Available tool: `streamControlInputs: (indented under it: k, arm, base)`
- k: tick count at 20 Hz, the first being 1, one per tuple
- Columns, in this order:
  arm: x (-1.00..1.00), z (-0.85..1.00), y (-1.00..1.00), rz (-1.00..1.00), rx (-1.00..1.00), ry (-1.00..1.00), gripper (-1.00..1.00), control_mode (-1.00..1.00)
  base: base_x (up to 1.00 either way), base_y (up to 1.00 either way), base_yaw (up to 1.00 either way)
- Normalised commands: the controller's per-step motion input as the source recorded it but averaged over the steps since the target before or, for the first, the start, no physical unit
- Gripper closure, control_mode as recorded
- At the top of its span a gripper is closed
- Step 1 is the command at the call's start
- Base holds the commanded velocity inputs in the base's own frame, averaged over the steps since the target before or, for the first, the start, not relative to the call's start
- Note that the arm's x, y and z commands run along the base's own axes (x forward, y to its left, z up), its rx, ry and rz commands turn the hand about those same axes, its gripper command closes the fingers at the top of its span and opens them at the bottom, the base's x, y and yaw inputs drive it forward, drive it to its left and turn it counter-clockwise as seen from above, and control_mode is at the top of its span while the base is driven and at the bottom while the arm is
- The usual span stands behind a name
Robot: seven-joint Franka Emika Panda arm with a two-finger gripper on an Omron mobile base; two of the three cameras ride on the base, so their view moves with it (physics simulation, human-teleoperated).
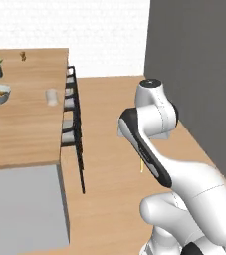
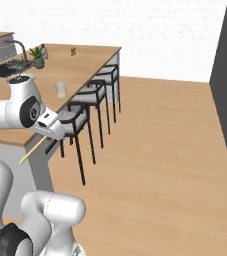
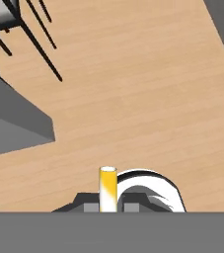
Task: Take a straw from the drawer in front and place it inside the glass cup on the dining counter.
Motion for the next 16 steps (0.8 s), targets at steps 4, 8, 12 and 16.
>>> streamControlInputs:
  k: [4, 8, 12, 16]
  arm:
    - [0.0, 0.0, 0.0, 0.0, 0.0, 0.0, 1.0, 1.0]
    - [0.0, 0.0, 0.0, 0.0, 0.0, 0.0, 1.0, 1.0]
    - [0.0, 0.0, 0.0, 0.0, 0.0, 0.0, 1.0, 1.0]
    - [0.0, 0.0, 0.0, 0.0, 0.0, 0.0, 1.0, 1.0]
  base:
    - [0.77, -0.73, 0.55]
    - [0.67, -0.77, 0.55]
    - [0.47, -0.77, 0.58]
    - [0.35, -0.73, 0.61]
